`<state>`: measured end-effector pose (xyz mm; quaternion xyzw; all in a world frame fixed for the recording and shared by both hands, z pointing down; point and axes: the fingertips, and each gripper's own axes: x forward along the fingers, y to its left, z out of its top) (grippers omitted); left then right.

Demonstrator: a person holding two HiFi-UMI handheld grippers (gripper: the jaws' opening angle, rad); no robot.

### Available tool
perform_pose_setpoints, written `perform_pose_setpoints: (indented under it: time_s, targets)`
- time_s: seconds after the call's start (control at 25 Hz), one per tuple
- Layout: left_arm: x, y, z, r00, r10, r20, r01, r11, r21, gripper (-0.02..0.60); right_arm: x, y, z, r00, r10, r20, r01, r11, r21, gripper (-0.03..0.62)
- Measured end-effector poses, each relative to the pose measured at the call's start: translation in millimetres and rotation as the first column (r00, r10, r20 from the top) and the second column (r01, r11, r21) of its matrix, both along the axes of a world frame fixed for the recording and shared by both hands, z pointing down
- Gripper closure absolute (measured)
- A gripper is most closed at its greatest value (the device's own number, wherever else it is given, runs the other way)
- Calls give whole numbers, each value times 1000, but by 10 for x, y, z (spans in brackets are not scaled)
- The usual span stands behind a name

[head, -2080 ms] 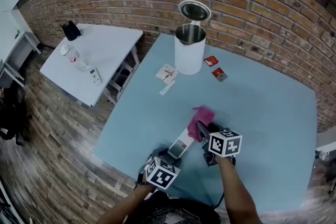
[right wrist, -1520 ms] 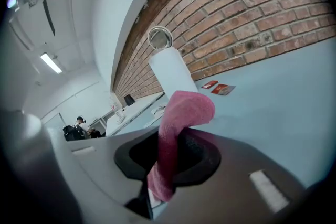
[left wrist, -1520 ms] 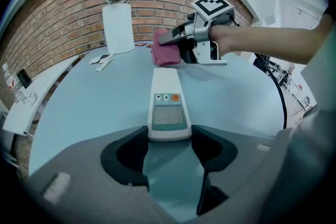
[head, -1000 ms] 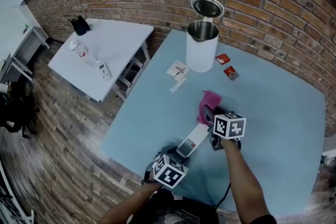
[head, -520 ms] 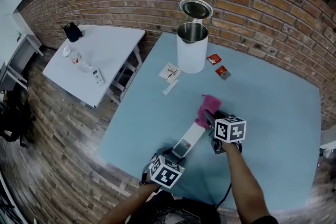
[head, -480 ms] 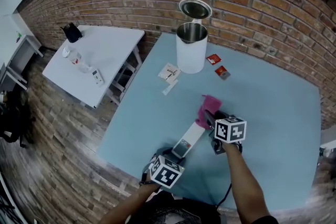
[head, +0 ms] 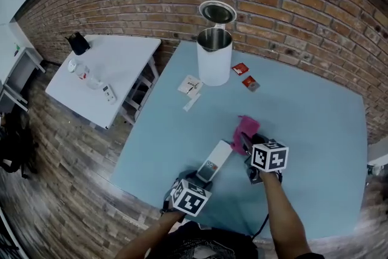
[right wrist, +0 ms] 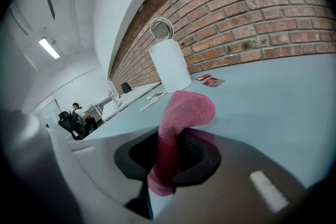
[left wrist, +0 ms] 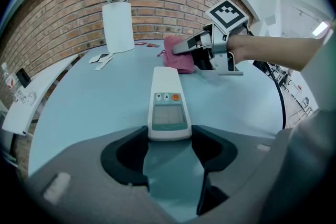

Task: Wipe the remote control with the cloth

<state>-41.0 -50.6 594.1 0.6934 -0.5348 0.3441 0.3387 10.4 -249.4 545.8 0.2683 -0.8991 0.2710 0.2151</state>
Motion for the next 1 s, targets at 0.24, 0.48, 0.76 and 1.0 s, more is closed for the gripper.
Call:
perform_pose_setpoints:
  time_s: [0.24,0.48,0.76,1.0]
  targets:
    - [-12,-1,-1,1000,0,-1,0,1000,5,327,164,53,-102,991,129,20,-130,990,55,528]
    - [-2,-12,-10,1000,-2,0,2,1000,5,327,82,322,-35,991,127,33,-127,991,26,528]
    - [-2,-16,-10,1000,-2,-2,2,1000,20,327,91,610,-44,979,185,90,-184,983,-22,528]
    - [4,-18,-9,1000,3,-5,-2,999,33,327,93,815,-41,964,242,109,-239,970,-45,528]
